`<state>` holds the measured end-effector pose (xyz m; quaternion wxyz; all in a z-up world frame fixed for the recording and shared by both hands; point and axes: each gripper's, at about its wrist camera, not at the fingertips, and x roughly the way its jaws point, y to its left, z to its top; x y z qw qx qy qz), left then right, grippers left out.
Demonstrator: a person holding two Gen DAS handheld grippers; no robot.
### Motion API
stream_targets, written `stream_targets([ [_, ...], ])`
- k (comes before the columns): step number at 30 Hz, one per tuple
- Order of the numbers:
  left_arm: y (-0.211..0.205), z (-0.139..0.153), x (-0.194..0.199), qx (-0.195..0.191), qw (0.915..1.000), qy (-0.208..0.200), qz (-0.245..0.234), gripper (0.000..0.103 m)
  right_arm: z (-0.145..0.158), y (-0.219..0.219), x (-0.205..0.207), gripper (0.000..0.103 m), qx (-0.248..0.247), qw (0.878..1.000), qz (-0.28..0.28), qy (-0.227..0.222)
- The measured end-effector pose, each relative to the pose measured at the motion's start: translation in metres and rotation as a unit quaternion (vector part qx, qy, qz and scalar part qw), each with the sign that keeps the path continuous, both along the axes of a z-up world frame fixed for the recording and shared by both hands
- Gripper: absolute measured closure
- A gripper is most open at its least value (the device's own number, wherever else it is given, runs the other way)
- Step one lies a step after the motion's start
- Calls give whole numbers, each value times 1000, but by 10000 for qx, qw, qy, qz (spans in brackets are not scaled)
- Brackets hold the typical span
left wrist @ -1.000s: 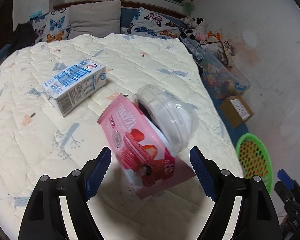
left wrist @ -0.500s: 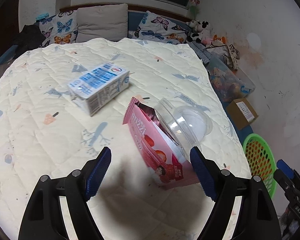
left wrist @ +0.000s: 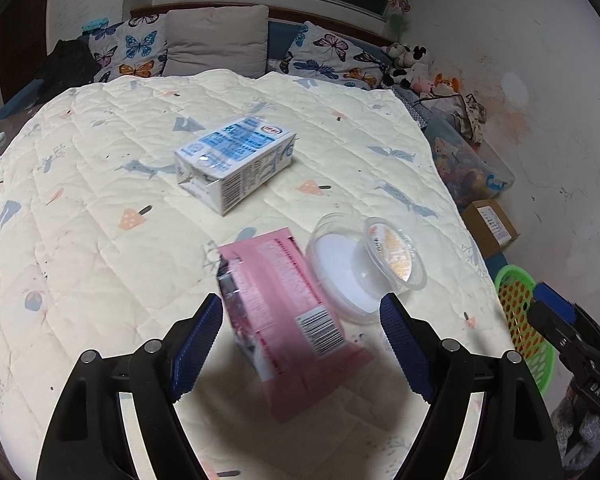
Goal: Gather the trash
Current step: 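Grasp the clear jelly cup with the right tool while the left tool grasps the pink wrapper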
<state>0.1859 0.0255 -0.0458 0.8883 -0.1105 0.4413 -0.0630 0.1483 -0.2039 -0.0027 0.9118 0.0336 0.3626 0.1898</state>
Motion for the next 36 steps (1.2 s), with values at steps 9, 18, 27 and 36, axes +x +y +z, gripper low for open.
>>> stream_targets([
  [9,19,-6,-5,-51,9999,51,77,25,-18,56,37,35,108,9976,615,299],
  [18,36,-14,-5,-184,9996,168,141,26,-36,81,66,35,-1,9952,835,508],
  [27,39,-19,-4,-344,9991,221,79,33,-43,91,76,32,-9,9944,888,574],
  [36,30,-24,-2,-461,9986,233,-142,44,-44,90,76,35,-47,9953,819,508],
])
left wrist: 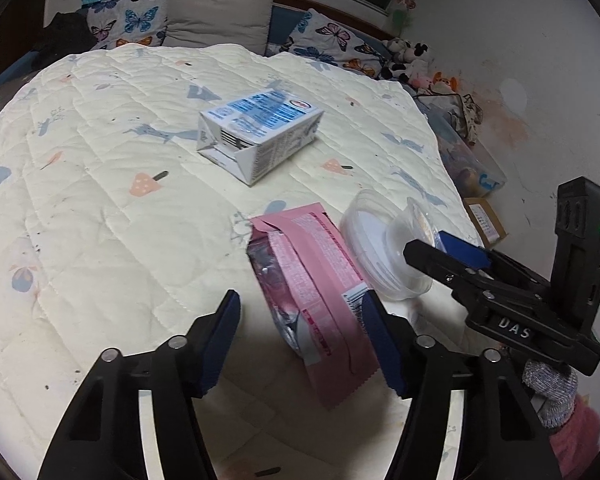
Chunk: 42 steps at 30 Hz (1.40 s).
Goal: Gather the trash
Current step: 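Grasp the clear jelly cup with the right tool while the left tool grasps the pink wrapper, then carry the jelly cup and pink wrapper to the green basket and release them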
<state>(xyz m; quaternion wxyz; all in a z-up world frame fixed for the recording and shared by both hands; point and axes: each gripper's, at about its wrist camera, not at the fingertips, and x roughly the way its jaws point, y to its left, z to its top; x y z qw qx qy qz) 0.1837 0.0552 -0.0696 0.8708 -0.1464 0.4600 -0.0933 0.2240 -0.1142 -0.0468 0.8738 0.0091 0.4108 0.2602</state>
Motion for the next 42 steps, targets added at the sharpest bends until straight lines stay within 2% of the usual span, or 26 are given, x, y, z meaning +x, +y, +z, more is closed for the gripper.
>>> stream_targets([
  [5,-9,-4,4,-130,9998,87,-131,47,14,-10,-9,35,136,9997,-68,-206],
  [10,-21,-2,3,29,9999,65,-154,47,30,-26,-19,35,253,9987,-192,-404],
  [15,-40,12,3,546,9970,-277,-481,30,41,-46,-28,35,234,9975,-372,-560],
  [18,-60,16,12,951,9896,-425,-990,22,45,-58,-31,35,235,9969,-487,-575],
  [21,-77,13,22,1402,9800,-469,-1333,21,47,-69,-36,35,263,9963,-585,-568],
  [26,-98,8,37,1829,9628,-516,-1919,17,48,-85,-45,35,172,9953,-740,-593],
  [30,-110,3,47,2033,9531,-476,-2193,15,46,-102,-51,35,126,9941,-918,-558],
  [33,-113,-2,55,2109,9490,-370,-2313,15,42,-116,-57,35,69,9929,-1066,-526],
  [39,-115,-6,62,2104,9496,-350,-2299,15,32,-144,-64,35,23,9897,-1376,-399],
  [42,-120,-8,62,2289,9428,-383,-2395,15,26,-156,-69,35,-46,9878,-1518,-336],
])
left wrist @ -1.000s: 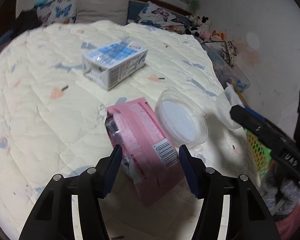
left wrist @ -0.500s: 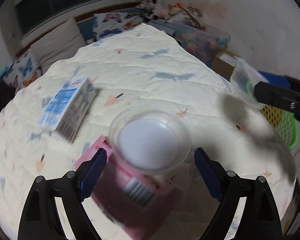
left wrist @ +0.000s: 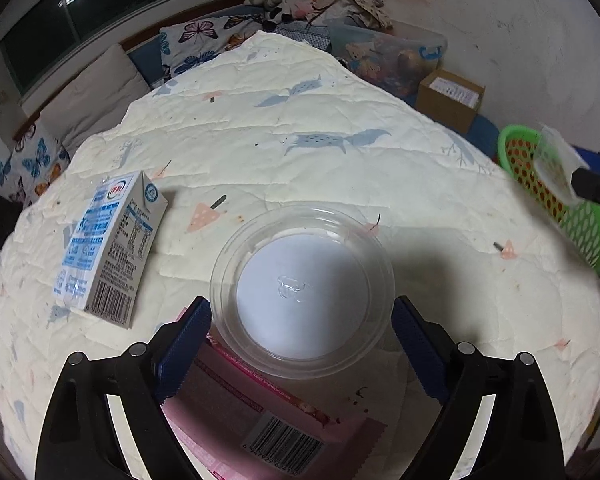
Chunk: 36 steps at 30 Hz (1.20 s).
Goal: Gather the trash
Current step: 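Carry the jelly cup and pink wrapper to the green basket and release them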
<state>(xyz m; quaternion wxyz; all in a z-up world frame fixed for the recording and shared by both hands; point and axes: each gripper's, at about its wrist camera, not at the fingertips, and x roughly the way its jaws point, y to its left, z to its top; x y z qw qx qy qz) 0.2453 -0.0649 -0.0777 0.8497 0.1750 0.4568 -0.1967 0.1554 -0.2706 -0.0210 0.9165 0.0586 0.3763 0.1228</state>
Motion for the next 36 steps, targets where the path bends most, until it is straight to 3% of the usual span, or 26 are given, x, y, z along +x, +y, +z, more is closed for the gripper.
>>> stream_targets([
  [14,-7,-6,7,73,9999,52,-53,15,-19,-74,-26,35,-84,9952,-940,261],
  [24,-3,9,0,-434,9989,-57,186,17,-30,-118,-43,34,-135,9881,-1468,441],
  [36,-42,49,-30,-914,9950,-331,-209,17,-37,-147,-60,26,-80,9819,-1824,510],
])
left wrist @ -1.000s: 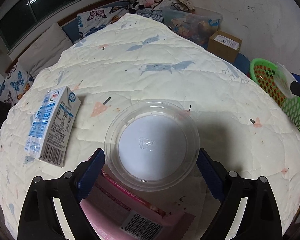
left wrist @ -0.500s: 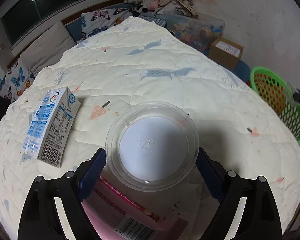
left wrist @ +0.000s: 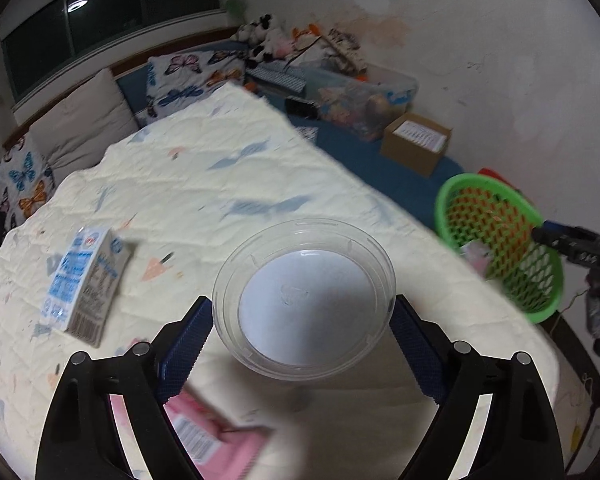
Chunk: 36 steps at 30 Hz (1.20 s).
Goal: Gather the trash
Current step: 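Carry the jelly cup and pink wrapper to the green basket and release them, then move both tools back over the pink snack wrapper and milk carton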
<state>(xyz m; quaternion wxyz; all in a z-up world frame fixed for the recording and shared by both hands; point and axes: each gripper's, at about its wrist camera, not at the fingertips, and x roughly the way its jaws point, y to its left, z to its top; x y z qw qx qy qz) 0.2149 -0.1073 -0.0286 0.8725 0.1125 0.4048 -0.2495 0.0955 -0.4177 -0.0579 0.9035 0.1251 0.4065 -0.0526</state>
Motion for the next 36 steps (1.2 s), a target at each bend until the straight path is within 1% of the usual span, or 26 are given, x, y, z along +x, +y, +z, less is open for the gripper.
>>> stream_targets([
  [5,-40,11,-10,-216,9990,-10,-382,17,4,-10,-13,26,27,9999,-92,-79],
  [10,-89,10,-17,-283,9968,84,-744,17,10,-20,-32,26,24,9997,-181,-173],
  [16,-151,-1,-25,-197,9925,250,-1183,17,14,-29,-53,26,45,9993,-268,-253],
  [21,-184,-14,-29,-102,9895,444,-1370,16,14,-33,-65,26,80,9991,-310,-272],
  [24,-195,-22,-29,-100,9885,578,-1395,16,13,-36,-69,26,110,9990,-328,-284],
  [28,-199,-28,-29,-140,9878,647,-1412,15,13,-38,-72,26,164,9988,-353,-310],
  [31,-194,-30,-28,-220,9877,697,-1380,12,13,-35,-73,26,174,9988,-338,-311],
  [36,-177,-25,-32,-344,9890,661,-1275,12,15,-29,-71,26,181,9990,-259,-331],
])
